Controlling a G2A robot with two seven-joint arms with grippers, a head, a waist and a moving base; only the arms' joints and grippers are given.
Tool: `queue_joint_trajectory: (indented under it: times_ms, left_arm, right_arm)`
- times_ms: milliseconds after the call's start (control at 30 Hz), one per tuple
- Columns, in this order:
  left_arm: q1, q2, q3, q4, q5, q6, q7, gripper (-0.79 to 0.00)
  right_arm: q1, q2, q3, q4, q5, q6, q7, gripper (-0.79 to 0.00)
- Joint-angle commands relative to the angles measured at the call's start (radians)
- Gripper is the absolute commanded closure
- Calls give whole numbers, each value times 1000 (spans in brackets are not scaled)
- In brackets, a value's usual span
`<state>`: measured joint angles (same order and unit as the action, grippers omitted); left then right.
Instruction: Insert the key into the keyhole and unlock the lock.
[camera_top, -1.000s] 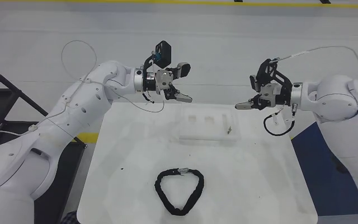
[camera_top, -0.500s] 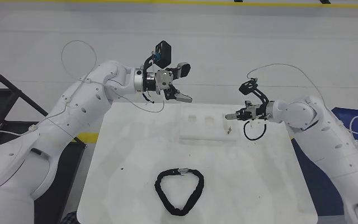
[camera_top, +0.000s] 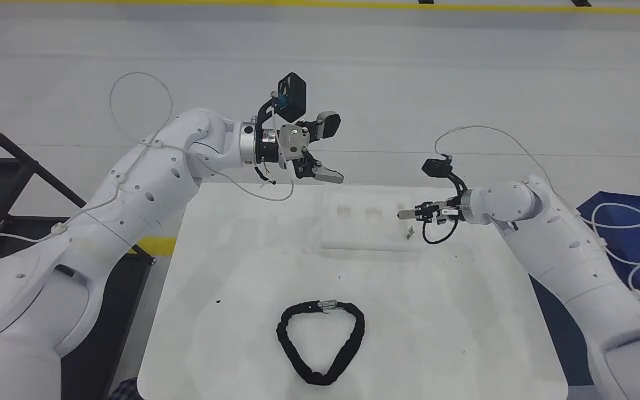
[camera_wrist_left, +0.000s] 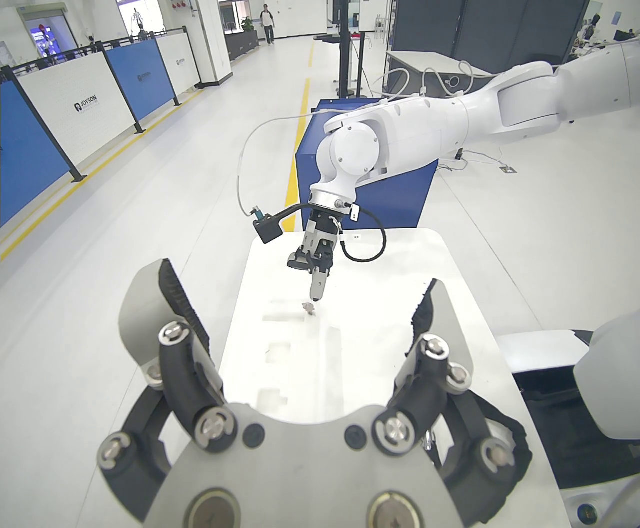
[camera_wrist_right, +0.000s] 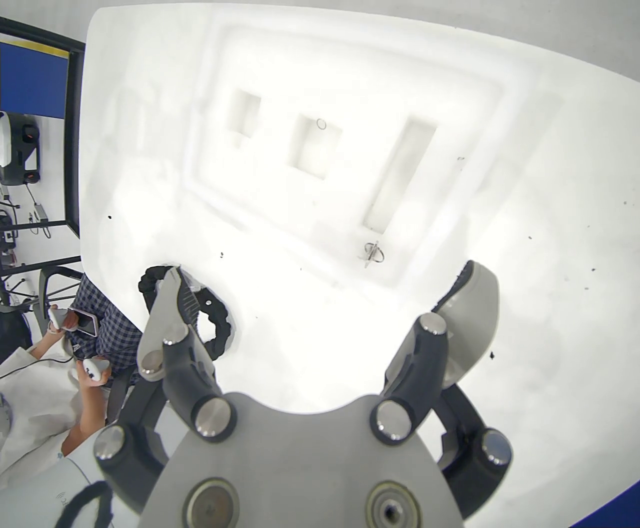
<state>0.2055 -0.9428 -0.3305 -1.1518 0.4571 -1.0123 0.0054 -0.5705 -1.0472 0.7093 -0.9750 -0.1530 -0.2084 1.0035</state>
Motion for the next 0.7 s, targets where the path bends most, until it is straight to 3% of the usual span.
queue_joint_trajectory:
  times_ms: [0, 467, 667]
  left_arm:
    - [0, 0, 0, 0, 0, 0, 0, -785]
    - [0, 0, 0, 0, 0, 0, 0, -785]
    - [0, 0, 0, 0, 0, 0, 0, -785]
  right_arm:
    - [0, 0, 0, 0, 0, 0, 0, -785]
    - [-16, 0, -4, -23, -28, 20, -21, -785]
    - [-26, -21, -39, -62, -86, 178, -38, -785]
